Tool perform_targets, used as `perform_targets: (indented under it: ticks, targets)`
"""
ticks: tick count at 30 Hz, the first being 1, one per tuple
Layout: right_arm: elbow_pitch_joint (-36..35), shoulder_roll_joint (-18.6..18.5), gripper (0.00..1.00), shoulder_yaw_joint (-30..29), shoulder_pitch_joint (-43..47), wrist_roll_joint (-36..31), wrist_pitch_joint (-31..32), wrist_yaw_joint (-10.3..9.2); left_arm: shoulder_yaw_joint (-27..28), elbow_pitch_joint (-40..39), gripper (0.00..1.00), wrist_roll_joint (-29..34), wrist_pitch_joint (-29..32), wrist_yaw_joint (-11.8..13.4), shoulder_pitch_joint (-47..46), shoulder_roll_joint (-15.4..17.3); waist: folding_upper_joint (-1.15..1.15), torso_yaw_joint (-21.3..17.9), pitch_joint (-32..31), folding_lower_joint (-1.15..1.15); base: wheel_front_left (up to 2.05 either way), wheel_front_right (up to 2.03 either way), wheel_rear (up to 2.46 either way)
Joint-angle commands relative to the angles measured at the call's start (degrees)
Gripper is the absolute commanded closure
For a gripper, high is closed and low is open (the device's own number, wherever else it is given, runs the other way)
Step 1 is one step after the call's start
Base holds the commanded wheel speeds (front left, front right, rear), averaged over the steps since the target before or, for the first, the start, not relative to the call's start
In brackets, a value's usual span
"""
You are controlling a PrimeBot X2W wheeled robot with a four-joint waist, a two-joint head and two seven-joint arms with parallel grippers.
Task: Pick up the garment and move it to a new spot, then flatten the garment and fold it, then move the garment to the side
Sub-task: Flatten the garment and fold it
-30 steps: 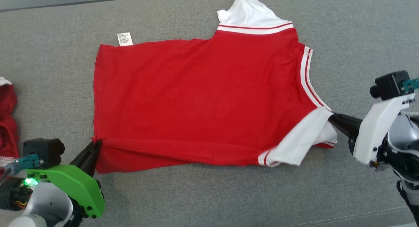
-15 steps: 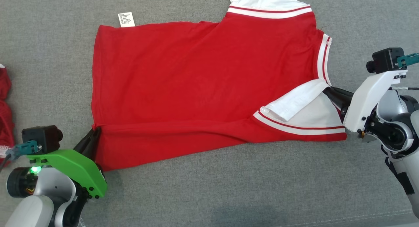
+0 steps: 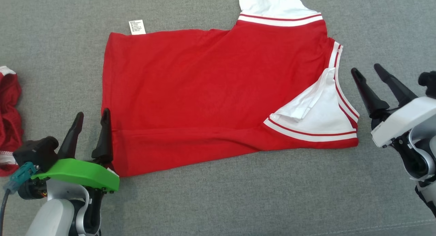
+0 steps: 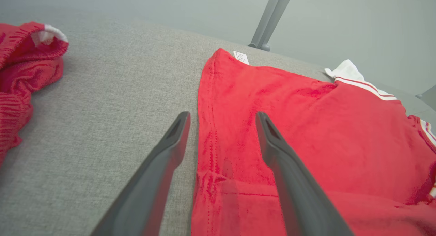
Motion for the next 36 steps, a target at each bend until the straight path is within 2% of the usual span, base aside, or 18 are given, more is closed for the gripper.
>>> perform_targets:
  ticks: [1, 4, 6, 10, 14, 21, 27, 36]
  targets:
    - [0.1, 0.5, 0.00, -1.3, 1.8, -2.3, -4.5, 0.01, 0.5, 1.3, 0.00, 2.1, -3.4, 0.2, -1.6, -0.3, 0.00, 0.1, -1.0, 0.00, 0.00, 0.00, 0.00]
    - [1.1, 2.9, 0.00, -5.9, 3.8, -7.7, -12.8, 0.00, 1.1, 3.6, 0.00, 4.4, -9.2, 0.6, -2.7, -1.5, 0.00, -0.3, -2.1, 0.00, 0.00, 0.00, 0.00]
    - [1.9, 5.7, 0.00, -9.1, 4.9, -11.7, -16.0, -0.01, 1.5, 4.9, 0.00, 6.2, -11.6, 1.0, -3.8, -1.8, 0.00, -0.6, -2.7, 0.00, 0.00, 0.00, 0.00]
    - [1.7, 11.2, 0.00, -13.6, 6.5, -19.6, -18.6, 0.00, 2.8, 6.6, 0.00, 10.4, -13.7, 0.6, -5.2, -2.6, 0.00, -1.1, -3.6, 0.00, 0.00, 0.00, 0.00]
    - [1.4, 15.7, 0.00, -15.2, 9.2, -24.8, -19.2, 0.00, 5.0, 7.3, 0.00, 15.5, -13.9, -0.3, -4.3, -3.5, 0.00, -1.4, -4.6, 0.00, 0.00, 0.00, 0.00]
    - [2.0, 19.4, 0.00, -15.7, 10.6, -27.5, -19.2, 0.00, 7.2, 8.7, 0.00, 18.7, -13.9, -2.7, -1.7, -5.3, 0.00, -1.7, -5.4, 0.00, 0.00, 0.00, 0.00]
    - [2.8, 20.1, 0.00, -16.0, 10.3, -28.1, -19.2, 0.00, 7.7, 11.0, 0.00, 20.3, -13.9, -4.6, -0.9, -6.1, 0.00, -1.1, -5.5, 0.00, 0.00, 0.00, 0.00]
    - [6.1, 20.8, 0.00, -16.0, 13.6, -27.4, -19.2, 0.00, 6.5, 14.0, 0.00, 21.2, -13.9, -5.6, 3.4, -7.6, 0.00, -0.4, -4.9, 0.00, 0.00, 0.00, 0.00]
